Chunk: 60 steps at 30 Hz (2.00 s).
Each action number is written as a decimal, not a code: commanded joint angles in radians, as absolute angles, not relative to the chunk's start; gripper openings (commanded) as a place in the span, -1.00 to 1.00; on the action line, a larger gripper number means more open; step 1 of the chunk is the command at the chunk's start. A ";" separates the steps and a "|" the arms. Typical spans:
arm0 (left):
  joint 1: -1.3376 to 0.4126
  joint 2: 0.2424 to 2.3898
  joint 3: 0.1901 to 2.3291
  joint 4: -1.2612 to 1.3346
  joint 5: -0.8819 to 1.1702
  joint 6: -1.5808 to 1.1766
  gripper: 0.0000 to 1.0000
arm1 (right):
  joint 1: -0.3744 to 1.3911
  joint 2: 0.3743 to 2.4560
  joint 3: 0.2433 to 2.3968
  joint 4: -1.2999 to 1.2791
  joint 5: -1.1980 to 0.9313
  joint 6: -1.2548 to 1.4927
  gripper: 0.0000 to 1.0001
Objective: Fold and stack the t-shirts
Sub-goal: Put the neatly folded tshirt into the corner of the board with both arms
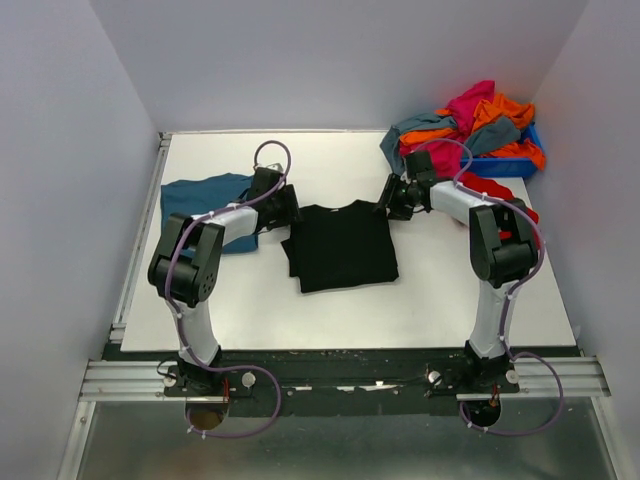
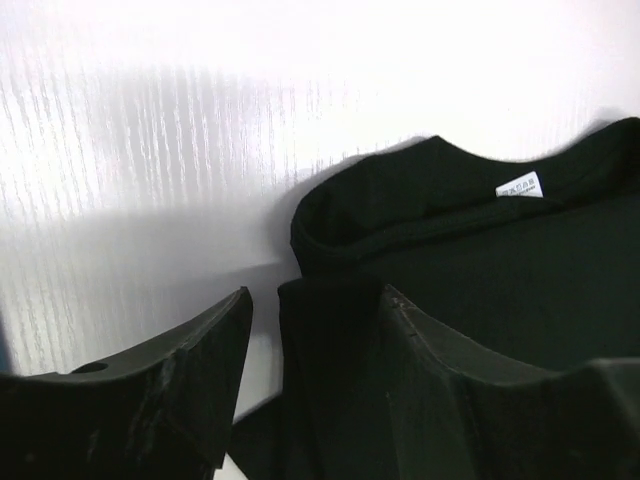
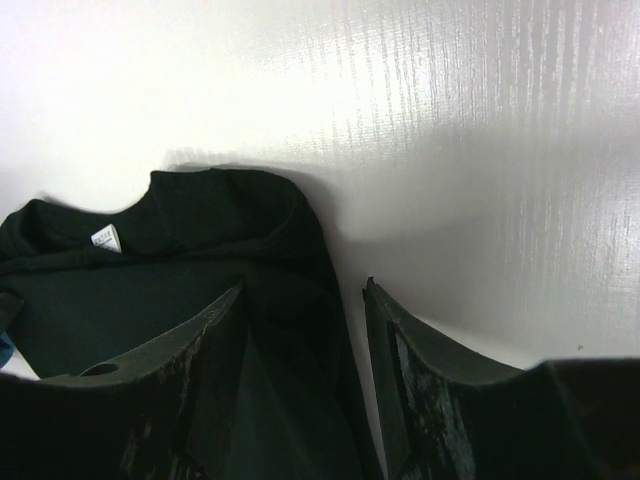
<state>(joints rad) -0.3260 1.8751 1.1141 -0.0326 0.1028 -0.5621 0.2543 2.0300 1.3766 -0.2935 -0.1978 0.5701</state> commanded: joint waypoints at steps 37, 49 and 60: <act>-0.301 1.996 1.195 0.114 0.268 -0.638 -1.00 | 0.307 2.057 1.481 -0.362 -0.166 0.541 -0.99; -0.301 1.773 1.040 0.149 0.247 -0.614 -1.00 | 0.305 1.870 1.310 -0.261 -0.276 0.522 -0.99; -0.301 1.606 0.974 0.086 0.207 -0.609 -1.00 | 0.305 1.727 1.229 -0.238 -0.317 0.509 -0.99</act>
